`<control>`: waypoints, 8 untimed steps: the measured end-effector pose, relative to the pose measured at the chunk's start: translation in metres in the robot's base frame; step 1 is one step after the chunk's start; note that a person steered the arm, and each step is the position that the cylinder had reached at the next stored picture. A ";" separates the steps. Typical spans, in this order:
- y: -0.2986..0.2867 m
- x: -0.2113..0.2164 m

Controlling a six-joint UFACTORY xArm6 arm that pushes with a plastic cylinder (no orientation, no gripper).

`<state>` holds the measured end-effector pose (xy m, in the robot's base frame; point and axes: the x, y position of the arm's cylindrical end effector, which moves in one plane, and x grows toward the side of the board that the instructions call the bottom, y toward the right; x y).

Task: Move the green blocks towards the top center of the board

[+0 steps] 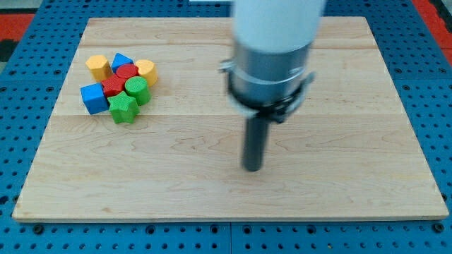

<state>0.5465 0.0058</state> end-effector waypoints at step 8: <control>-0.125 -0.103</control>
<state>0.4439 -0.1195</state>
